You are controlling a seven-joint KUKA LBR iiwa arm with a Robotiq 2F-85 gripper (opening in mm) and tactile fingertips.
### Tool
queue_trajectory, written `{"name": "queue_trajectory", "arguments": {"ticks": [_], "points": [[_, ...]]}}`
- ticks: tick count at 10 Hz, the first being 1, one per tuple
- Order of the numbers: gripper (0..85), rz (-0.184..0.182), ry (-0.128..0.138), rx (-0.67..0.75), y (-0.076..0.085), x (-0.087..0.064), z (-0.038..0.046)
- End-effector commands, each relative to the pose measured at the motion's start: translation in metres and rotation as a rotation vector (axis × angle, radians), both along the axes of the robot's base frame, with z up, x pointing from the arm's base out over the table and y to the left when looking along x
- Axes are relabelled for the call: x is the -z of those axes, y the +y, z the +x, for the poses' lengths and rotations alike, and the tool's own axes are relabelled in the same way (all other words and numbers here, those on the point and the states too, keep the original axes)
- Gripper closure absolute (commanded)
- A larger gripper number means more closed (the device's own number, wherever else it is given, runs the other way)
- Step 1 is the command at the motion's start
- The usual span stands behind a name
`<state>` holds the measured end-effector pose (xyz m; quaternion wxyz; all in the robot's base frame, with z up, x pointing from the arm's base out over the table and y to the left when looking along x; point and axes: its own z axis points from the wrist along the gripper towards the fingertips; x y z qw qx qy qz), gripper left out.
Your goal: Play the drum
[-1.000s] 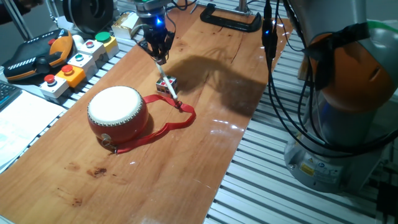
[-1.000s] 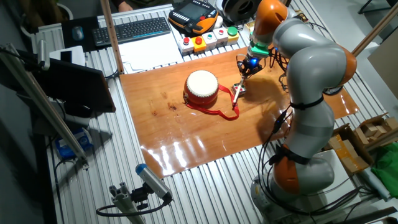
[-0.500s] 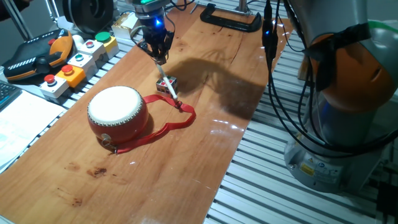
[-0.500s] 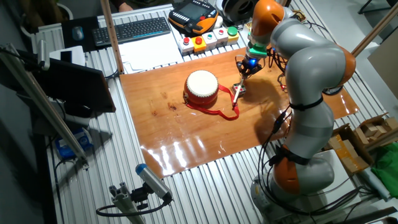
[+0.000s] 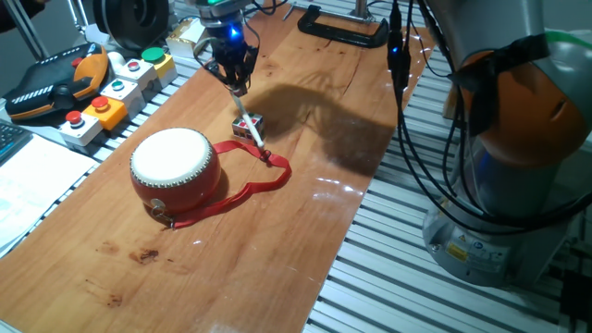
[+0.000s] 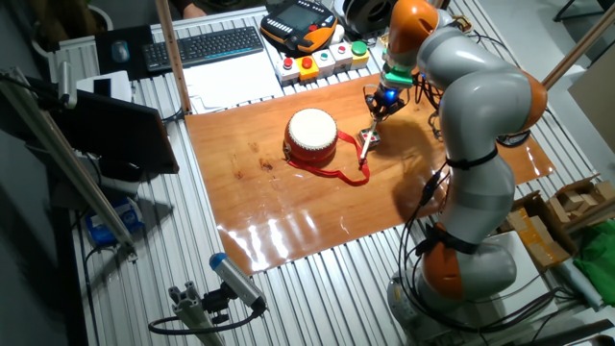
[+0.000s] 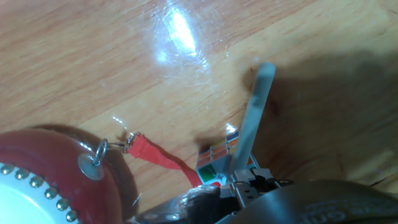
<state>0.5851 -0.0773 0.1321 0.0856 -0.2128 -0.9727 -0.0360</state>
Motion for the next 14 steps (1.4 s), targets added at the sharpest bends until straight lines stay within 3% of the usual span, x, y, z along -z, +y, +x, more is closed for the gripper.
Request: {"name": "queue_trajectory", "arguments": {"ticks": [1, 5, 10, 12, 14], "points": [[84.3, 0.000, 0.001, 0.007, 0.000, 0.000, 0.0006], [84.3, -0.008, -0.018, 0.018, -0.002, 0.004, 0.0056], [84.0, 0.020, -0.015, 0.039, -0.002, 0.004, 0.0096], [62.3, 0.005, -0.022, 0.049, -0.004, 0.005, 0.0134], [32.7, -0.009, -0.026, 0.097, 0.000, 0.006, 0.0164]]}}
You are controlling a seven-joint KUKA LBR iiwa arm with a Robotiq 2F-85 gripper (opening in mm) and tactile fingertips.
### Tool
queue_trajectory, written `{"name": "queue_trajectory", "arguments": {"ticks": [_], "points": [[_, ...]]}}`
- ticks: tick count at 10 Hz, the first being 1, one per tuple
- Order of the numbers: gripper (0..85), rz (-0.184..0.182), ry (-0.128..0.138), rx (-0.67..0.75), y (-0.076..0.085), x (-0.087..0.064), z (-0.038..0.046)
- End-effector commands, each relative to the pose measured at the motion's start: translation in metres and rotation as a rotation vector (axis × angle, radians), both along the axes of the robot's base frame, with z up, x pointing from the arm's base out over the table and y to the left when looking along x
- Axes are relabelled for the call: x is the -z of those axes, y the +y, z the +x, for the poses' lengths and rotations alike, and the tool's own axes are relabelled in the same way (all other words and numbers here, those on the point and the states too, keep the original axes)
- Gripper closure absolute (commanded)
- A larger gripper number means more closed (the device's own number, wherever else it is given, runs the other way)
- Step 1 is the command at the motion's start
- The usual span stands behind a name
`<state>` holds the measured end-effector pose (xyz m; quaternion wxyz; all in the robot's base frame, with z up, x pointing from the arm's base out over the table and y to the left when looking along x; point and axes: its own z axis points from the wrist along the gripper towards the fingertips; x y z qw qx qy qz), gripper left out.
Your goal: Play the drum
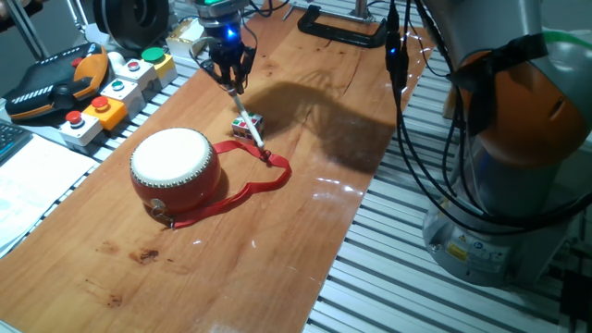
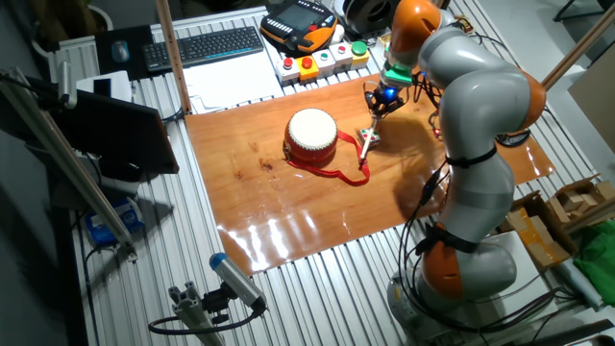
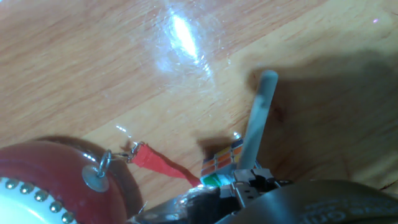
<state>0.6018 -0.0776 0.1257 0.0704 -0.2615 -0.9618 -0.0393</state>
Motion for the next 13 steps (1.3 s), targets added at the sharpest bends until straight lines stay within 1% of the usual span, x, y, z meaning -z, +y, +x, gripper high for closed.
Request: {"name": "queue_trajectory", "arguments": {"ticks": [1, 2, 4, 5, 7, 9, 11, 13], "points": [[20.7, 0.001, -0.001, 0.020, -0.002, 0.002, 0.0008], [15.0, 0.002, -0.003, 0.031, -0.004, 0.003, 0.0023], [14.3, 0.003, 0.002, 0.049, -0.008, 0.008, 0.0063], [14.7, 0.013, 0.007, 0.059, -0.009, 0.011, 0.0086], [15.0, 0.020, 0.019, 0.074, -0.013, 0.020, 0.0127], [15.3, 0.027, 0.050, 0.095, -0.019, 0.027, 0.0173], [16.3, 0.038, 0.073, 0.114, -0.022, 0.032, 0.0184], [19.3, 0.052, 0.100, 0.121, -0.022, 0.034, 0.0178]]}}
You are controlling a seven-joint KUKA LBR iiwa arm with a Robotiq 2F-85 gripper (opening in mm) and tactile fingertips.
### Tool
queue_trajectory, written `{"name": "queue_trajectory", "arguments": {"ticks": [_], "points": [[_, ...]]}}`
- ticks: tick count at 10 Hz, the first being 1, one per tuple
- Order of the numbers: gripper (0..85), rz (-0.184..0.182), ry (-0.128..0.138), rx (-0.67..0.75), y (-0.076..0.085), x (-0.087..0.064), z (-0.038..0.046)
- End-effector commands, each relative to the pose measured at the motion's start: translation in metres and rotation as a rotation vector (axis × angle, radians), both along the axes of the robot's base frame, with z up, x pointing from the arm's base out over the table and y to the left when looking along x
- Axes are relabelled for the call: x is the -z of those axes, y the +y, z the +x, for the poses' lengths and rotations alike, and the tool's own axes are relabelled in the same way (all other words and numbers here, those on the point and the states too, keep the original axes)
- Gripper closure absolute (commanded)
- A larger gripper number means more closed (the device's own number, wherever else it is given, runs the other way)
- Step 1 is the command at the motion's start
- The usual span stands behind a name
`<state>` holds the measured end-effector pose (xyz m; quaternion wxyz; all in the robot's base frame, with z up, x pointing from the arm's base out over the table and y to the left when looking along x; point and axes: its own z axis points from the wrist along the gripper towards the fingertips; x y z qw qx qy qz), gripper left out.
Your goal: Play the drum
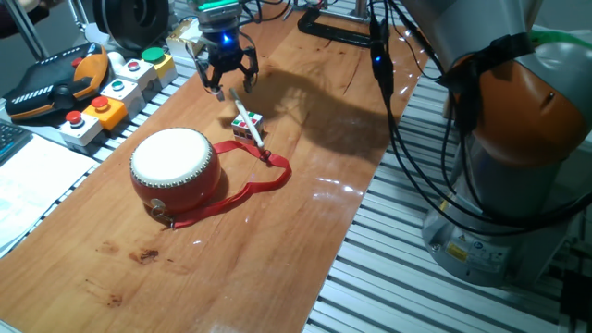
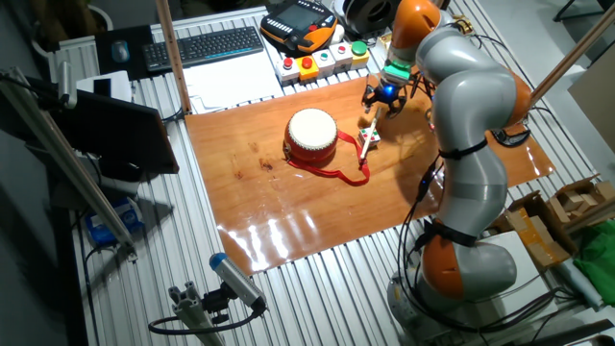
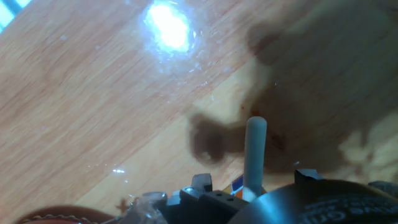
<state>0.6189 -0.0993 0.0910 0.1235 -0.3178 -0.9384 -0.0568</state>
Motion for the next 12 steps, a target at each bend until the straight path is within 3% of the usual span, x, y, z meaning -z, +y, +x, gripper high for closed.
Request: {"name": "queue_trajectory", "arguments": {"ticks": [1, 10, 12], "points": [[20.7, 0.005, 0.003, -0.006, -0.001, 0.002, -0.0016], [26.3, 0.008, -0.017, -0.030, 0.001, 0.014, -0.0096], [32.3, 0.009, -0.019, -0.031, 0.000, 0.016, -0.0101]]}}
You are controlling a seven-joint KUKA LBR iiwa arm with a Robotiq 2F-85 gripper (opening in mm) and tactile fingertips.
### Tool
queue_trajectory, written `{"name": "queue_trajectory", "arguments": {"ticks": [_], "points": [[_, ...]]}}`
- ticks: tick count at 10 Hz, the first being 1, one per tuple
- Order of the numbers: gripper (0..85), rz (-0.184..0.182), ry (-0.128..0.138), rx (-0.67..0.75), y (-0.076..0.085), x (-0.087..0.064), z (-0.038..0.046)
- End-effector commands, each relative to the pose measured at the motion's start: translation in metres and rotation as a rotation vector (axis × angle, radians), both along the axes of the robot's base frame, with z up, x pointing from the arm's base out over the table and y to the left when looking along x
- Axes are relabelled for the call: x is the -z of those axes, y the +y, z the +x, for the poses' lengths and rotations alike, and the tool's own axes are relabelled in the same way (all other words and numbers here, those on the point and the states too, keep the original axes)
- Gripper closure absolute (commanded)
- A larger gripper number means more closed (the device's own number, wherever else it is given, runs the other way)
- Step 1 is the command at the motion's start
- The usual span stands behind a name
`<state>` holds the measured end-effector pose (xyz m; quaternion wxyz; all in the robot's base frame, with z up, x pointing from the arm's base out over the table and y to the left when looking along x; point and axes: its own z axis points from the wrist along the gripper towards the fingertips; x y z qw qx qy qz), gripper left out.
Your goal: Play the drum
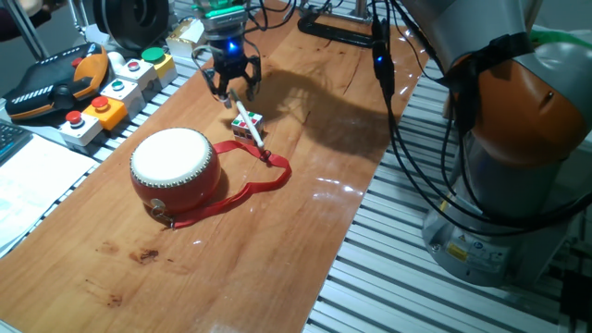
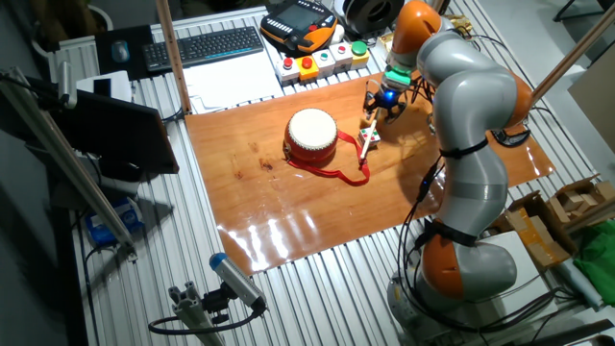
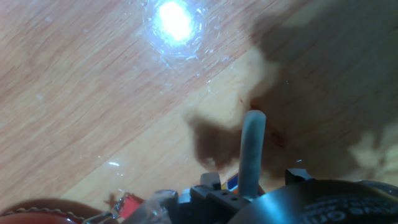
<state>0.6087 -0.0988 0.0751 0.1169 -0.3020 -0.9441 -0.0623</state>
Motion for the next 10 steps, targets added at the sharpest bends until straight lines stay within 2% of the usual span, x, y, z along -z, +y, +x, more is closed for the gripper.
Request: {"name": "queue_trajectory", "arguments": {"ticks": [1, 3, 4, 5, 6, 8, 10], "points": [[37.3, 0.000, -0.001, 0.000, 0.000, 0.000, 0.0001], [45.7, 0.000, -0.002, -0.001, 0.000, 0.001, 0.0001], [55.0, -0.002, -0.007, -0.003, 0.000, 0.000, 0.0001], [77.0, -0.002, -0.010, -0.013, 0.000, 0.000, 0.0001], [84.3, -0.010, -0.014, -0.019, 0.000, -0.001, 0.0002], [84.3, -0.013, -0.011, -0.009, 0.001, -0.006, 0.0003], [84.3, -0.015, -0.009, 0.026, 0.004, -0.020, -0.0002]]}}
